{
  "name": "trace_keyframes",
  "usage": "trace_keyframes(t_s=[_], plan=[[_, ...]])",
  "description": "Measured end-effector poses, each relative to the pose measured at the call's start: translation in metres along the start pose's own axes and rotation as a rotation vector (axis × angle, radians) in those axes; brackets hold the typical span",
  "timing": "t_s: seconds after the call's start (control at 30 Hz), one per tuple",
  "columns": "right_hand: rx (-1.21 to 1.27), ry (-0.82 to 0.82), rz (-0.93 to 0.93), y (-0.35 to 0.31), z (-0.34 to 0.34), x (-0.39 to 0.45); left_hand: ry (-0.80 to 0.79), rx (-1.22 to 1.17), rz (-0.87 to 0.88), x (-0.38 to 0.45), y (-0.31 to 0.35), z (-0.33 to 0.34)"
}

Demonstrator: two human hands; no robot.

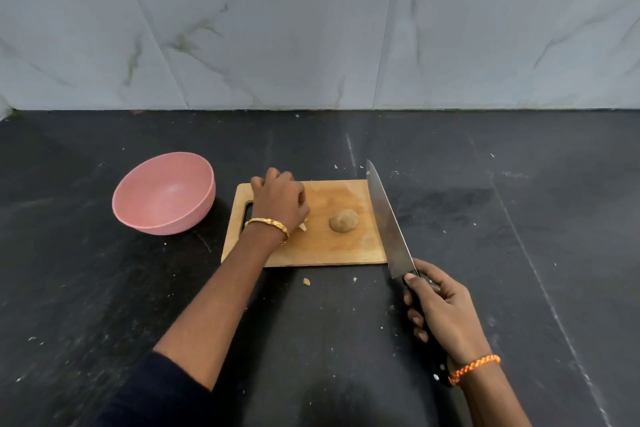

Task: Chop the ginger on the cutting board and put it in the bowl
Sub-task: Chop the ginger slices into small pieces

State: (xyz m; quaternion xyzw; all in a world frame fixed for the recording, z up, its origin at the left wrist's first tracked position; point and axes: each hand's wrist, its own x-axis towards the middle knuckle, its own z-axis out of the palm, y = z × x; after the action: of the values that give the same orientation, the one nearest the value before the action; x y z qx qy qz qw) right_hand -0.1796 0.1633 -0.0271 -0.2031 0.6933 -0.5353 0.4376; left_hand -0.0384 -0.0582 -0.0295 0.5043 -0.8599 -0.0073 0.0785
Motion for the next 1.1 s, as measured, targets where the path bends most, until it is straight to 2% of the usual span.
trace_keyframes(t_s=[0.1,0.23,0.33,0.4,0.53,0.67,0.77,0.9,1.1], plan=[[-0.026,-0.011,0.001,0.001,0.005,0.002,0.002,-0.151,-0.005,-0.011,0.003,-0.005],[-0.041,-0.014,-0.021,0.000,0.018,0.012,-0.229,-0.339,0.258,-0.012,0.022,-0.010],[-0.047,-0.024,-0.051,-0.006,0.027,0.022,-0.427,-0.287,0.355,-0.007,0.031,-0.010],[-0.046,-0.025,-0.051,-0.009,0.030,0.029,-0.463,-0.230,0.372,-0.001,0.033,-0.012],[-0.057,-0.015,-0.048,-0.016,0.039,0.042,-0.439,-0.157,0.382,0.006,0.040,-0.020],[-0.081,0.064,-0.087,-0.028,0.054,0.062,-0.354,-0.210,0.246,0.000,0.050,-0.017],[-0.114,0.132,-0.133,-0.039,0.064,0.076,-0.205,-0.202,0.121,-0.010,0.061,-0.010],[-0.125,0.157,-0.144,-0.047,0.071,0.085,-0.066,-0.313,-0.023,-0.029,0.071,0.003],[-0.291,0.076,-0.148,-0.037,0.041,0.065,-0.031,-0.494,-0.037,-0.039,0.056,0.019]])
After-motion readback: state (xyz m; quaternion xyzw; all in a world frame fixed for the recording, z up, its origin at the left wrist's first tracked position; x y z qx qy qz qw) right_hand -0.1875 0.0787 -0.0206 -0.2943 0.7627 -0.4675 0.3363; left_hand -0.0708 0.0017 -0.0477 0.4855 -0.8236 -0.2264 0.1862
